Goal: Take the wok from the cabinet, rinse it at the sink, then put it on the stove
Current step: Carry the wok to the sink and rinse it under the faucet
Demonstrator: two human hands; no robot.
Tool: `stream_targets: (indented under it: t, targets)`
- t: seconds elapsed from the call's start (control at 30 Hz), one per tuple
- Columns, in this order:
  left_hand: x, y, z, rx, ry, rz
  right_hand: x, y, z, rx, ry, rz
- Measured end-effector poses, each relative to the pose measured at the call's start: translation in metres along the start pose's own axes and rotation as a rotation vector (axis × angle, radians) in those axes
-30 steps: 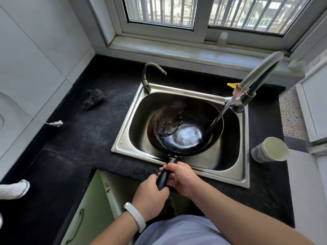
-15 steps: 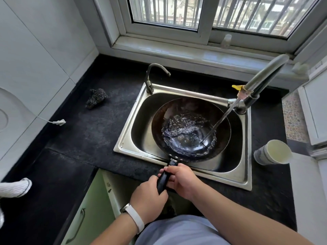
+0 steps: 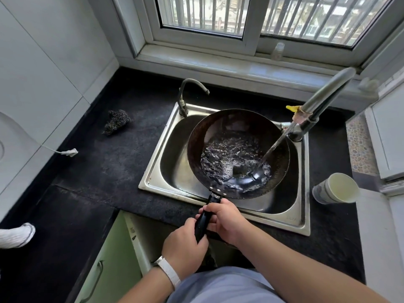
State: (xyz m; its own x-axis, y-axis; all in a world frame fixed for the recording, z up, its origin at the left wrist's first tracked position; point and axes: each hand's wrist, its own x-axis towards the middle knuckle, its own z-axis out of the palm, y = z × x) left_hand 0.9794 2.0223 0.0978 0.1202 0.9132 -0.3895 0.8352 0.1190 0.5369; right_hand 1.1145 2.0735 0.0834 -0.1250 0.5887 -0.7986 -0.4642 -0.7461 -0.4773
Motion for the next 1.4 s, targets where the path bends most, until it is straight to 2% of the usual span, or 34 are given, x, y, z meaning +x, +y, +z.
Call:
stream_targets:
  t: [0.27, 0.63, 0.77, 1.4]
  targets:
    - [0.003, -0.003, 0.006, -0.055, 0.057, -0.011, 0.006, -0.007, 0.003, -0.083, -0.015, -0.021]
    - [0.004, -0.007, 0.012, -0.378, 0.027, -0.112, 0.007, -0.008, 0.006, -0.220, 0.054, -0.055]
    - [0.005, -0.005, 0.017, -0.427, 0.025, -0.119, 0.008, -0.010, 0.003, -0.241, 0.067, -0.058]
    - [0.007, 0.007, 0.017, -0.105, 0.139, -0.024, 0.016, -0.019, -0.005, -0.172, -0.030, -0.016]
